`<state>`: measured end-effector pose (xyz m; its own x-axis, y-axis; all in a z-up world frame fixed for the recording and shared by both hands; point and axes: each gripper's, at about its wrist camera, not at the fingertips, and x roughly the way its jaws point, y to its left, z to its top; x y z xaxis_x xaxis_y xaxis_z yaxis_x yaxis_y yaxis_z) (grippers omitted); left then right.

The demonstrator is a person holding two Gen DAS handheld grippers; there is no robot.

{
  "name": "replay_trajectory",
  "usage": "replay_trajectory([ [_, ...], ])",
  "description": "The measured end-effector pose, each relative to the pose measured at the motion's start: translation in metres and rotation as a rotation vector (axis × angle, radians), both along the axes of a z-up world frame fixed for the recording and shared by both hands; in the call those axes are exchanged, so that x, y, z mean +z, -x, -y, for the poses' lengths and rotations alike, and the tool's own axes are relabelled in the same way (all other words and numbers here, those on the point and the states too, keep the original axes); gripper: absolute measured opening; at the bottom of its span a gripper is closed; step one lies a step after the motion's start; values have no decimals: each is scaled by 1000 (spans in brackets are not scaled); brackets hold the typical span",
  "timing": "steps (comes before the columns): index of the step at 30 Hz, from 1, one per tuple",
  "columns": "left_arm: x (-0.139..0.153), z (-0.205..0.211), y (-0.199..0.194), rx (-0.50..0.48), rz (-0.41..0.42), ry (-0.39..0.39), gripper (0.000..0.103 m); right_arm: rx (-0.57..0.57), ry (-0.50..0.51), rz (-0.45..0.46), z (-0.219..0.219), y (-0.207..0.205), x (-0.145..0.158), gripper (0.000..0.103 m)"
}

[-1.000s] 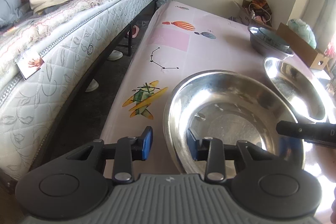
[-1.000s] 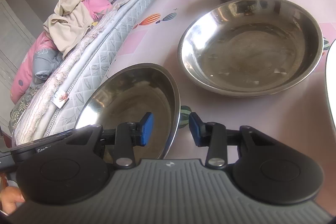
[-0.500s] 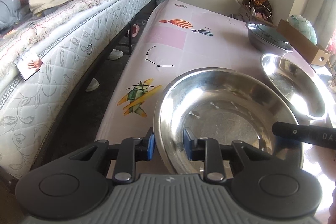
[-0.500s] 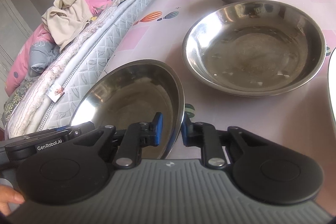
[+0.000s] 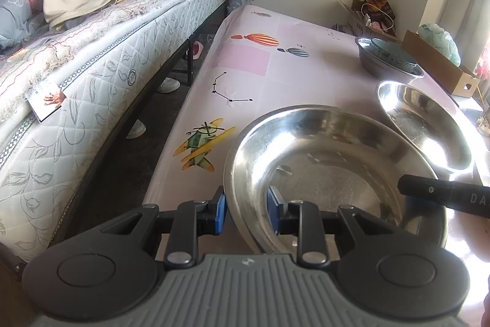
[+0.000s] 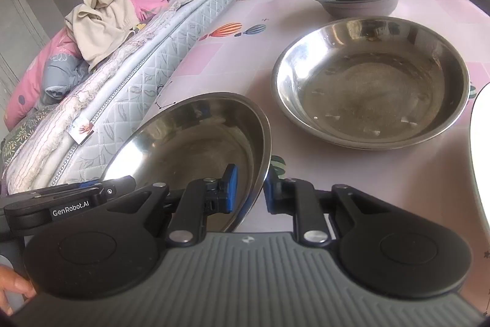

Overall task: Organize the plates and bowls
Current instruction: 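Lift and carry the stainless bowl with left gripper while right gripper carries the plate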

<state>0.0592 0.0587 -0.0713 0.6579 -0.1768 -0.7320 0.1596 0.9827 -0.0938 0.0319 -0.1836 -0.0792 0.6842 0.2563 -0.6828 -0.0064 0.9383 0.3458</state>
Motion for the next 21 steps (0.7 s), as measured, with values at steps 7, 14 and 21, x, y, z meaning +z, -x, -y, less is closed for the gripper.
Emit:
replay_trajectory([
  [7, 4, 0, 4, -4, 21, -5, 29, 8, 26, 23, -2, 4, 5, 17],
  [14, 6, 0, 6, -8, 35, -7, 29, 13, 49, 40, -4, 7, 8, 18],
  [21, 9, -1, 8, -10, 50, 3, 29, 13, 57, 51, -4, 8, 12, 18],
])
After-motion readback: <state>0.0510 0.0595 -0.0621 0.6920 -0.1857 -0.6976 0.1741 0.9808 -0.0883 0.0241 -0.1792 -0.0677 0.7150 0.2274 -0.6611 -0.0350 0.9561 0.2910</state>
